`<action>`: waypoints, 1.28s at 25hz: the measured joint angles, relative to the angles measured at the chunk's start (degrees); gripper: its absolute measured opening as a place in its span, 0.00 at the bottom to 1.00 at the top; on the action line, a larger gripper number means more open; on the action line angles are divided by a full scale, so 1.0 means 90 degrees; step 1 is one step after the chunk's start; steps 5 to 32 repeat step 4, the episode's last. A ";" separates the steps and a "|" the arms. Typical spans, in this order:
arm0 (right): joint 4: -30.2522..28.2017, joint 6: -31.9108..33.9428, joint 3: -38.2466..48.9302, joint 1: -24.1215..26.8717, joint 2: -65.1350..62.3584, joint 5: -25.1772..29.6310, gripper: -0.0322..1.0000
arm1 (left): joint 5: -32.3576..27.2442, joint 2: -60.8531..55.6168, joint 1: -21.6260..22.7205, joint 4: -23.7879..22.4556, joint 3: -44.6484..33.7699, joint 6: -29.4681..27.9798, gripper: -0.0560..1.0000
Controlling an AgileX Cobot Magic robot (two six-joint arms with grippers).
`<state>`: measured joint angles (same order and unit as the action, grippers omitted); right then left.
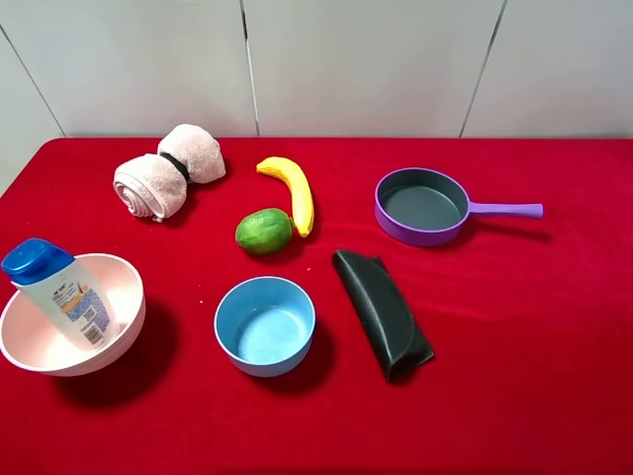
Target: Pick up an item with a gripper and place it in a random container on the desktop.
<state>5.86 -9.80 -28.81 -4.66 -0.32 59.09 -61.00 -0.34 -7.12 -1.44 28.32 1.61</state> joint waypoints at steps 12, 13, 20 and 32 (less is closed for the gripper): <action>0.0000 0.0000 0.0000 0.0000 0.0000 0.0000 0.70 | 0.0025 0.0000 0.0000 0.0000 0.0000 0.0000 0.99; 0.0000 0.0000 0.0000 0.0000 0.0000 0.0000 0.70 | 0.0025 0.0000 0.0000 0.0000 0.0000 0.0000 0.99; 0.0000 0.0000 0.0000 0.0000 0.0000 0.0000 0.70 | 0.0025 0.0000 0.0000 0.0000 0.0000 0.0000 0.99; 0.0000 0.0000 0.0000 0.0000 0.0000 0.0000 0.70 | 0.0025 0.0000 0.0000 0.0000 0.0000 0.0000 0.99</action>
